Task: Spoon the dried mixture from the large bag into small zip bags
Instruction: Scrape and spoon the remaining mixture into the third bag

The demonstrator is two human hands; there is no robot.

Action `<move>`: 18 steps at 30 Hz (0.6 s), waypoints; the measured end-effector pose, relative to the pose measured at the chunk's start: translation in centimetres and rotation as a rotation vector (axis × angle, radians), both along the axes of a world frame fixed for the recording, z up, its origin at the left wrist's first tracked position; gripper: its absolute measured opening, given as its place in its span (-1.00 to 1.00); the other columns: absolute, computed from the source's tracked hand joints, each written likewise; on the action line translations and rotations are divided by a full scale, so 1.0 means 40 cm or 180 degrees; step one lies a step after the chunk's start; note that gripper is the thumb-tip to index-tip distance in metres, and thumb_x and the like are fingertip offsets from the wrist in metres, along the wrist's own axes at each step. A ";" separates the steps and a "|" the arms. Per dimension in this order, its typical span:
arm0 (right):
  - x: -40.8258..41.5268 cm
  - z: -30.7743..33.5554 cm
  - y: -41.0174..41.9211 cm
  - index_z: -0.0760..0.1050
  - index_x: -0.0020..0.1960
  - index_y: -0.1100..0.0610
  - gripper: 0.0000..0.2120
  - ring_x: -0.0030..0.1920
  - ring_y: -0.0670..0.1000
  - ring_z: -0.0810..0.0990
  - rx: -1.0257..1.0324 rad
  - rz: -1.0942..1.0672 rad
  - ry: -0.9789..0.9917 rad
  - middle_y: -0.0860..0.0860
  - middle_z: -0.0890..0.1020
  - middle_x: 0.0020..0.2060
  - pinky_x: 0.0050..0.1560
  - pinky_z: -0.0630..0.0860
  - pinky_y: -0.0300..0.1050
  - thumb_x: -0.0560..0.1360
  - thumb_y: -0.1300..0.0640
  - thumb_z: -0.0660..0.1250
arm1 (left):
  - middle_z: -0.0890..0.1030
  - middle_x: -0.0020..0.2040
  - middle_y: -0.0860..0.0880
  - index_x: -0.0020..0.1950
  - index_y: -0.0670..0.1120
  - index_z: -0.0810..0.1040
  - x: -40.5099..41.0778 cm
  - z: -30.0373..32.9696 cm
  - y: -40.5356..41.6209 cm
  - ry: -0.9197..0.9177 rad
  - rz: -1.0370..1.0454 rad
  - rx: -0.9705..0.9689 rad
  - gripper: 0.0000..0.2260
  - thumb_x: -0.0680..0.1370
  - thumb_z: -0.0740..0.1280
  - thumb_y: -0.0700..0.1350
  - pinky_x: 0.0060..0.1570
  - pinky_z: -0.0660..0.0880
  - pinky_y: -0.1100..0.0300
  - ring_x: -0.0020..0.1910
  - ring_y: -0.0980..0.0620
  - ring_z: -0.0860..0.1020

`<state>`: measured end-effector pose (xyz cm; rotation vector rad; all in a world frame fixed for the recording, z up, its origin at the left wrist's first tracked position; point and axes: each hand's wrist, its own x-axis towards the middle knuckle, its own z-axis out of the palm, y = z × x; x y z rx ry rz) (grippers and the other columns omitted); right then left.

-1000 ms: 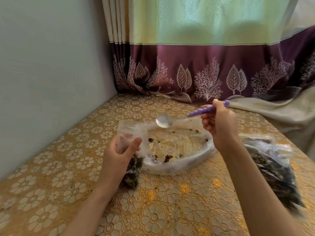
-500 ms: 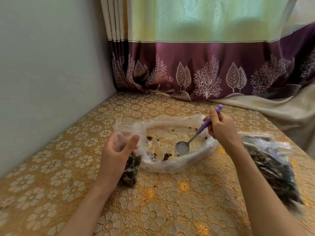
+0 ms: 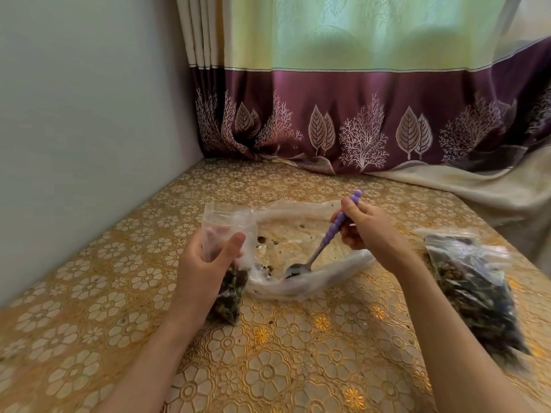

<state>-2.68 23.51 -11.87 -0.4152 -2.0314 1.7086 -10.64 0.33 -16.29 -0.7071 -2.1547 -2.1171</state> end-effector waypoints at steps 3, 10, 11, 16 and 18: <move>-0.010 -0.006 -0.006 0.50 -0.22 0.21 -0.63 -0.52 -0.10 0.40 -0.0001 0.0094 -0.0181 0.04 0.59 -0.46 -0.56 0.31 -0.32 0.62 0.02 0.14 | 0.66 -0.21 0.12 0.09 0.03 0.46 0.000 0.000 -0.001 0.0049 -0.0001 -0.0005 -0.39 0.21 0.36 0.40 -0.11 0.46 0.21 -0.22 0.18 0.62; -0.026 -0.022 -0.002 0.49 -0.27 0.25 -0.63 -0.53 -0.09 0.43 -0.0532 0.0266 -0.0761 0.11 0.63 -0.44 -0.62 0.24 -0.34 0.62 0.09 0.13 | 0.66 -0.23 0.11 0.21 -0.10 0.44 0.000 0.004 -0.001 0.0030 0.0027 -0.0075 -0.33 0.25 0.35 0.29 0.09 0.50 0.03 -0.21 0.17 0.62; -0.027 -0.022 0.002 0.48 -0.28 0.25 -0.64 -0.53 -0.08 0.43 -0.0595 0.0185 -0.0748 0.12 0.63 -0.43 -0.61 0.24 -0.33 0.61 0.11 0.14 | 0.66 -0.23 0.10 0.17 -0.07 0.46 0.000 0.003 -0.001 0.0031 0.0034 -0.0101 -0.38 0.25 0.35 0.28 0.08 0.51 0.03 -0.22 0.16 0.62; -0.021 -0.011 0.016 0.45 -0.28 0.27 -0.65 -0.59 -0.10 0.39 -0.0938 -0.0040 -0.0543 0.11 0.60 -0.51 -0.63 0.18 -0.32 0.61 0.14 0.12 | 0.63 -0.17 -0.18 -0.01 0.01 0.48 0.004 0.006 -0.002 0.0092 -0.0038 -0.0231 -0.36 0.16 0.34 0.47 -0.05 0.57 -0.04 -0.16 -0.12 0.61; -0.018 -0.008 0.017 0.45 -0.31 0.26 -0.61 -0.61 -0.11 0.37 -0.1041 -0.0121 -0.0448 0.07 0.57 -0.56 -0.65 0.17 -0.33 0.63 0.12 0.10 | 0.62 -0.16 -0.20 -0.01 0.01 0.48 0.005 0.006 -0.001 0.0133 -0.0051 -0.0262 -0.32 0.13 0.33 0.50 -0.08 0.58 0.03 -0.17 -0.12 0.61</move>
